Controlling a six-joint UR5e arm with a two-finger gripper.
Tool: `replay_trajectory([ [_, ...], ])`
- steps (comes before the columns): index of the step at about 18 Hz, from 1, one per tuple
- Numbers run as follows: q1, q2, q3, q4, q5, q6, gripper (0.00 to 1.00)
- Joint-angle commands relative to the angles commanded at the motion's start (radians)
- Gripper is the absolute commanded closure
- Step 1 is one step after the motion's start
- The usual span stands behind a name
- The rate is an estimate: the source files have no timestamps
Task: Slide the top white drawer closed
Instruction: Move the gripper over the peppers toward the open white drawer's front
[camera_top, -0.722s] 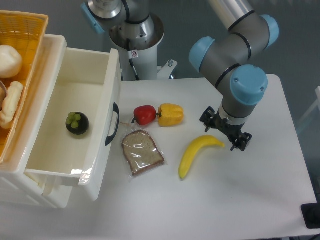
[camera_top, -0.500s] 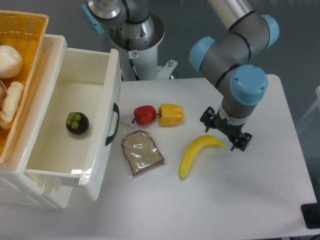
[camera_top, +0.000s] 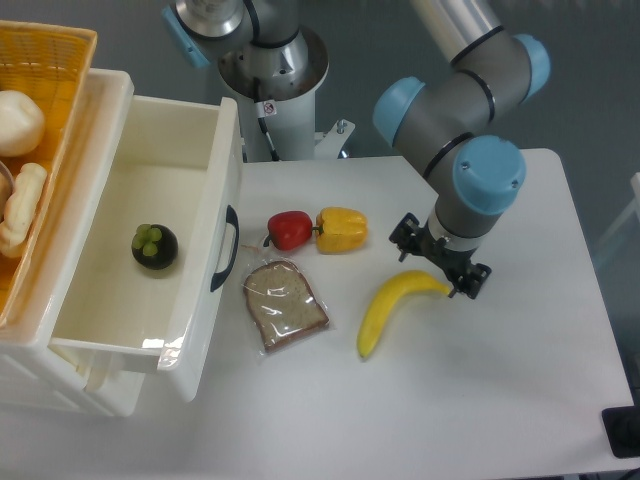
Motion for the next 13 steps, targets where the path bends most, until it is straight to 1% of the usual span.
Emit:
replay_trajectory([
  [1,-0.001,0.012,-0.017,0.002,-0.002,-0.032,0.0],
  [3,-0.011,0.028,-0.019,0.002,-0.011,-0.075,0.0],
  [5,-0.038,0.028,-0.019,-0.002,-0.025,-0.121,0.0],
  [7,-0.064,0.029,-0.017,-0.003,-0.038,-0.195,0.0],
  [8,-0.078,0.029,-0.014,-0.006,-0.046,-0.239,0.03],
  [10,-0.106,0.032,-0.006,-0.006,-0.081,-0.328,0.22],
  [11,-0.116,0.034,0.0,-0.008,-0.112,-0.377,0.33],
  [12,-0.123,0.035,0.004,-0.008,-0.15,-0.435,0.38],
  [13,-0.127,0.046,0.01,-0.006,-0.187,-0.48,0.47],
])
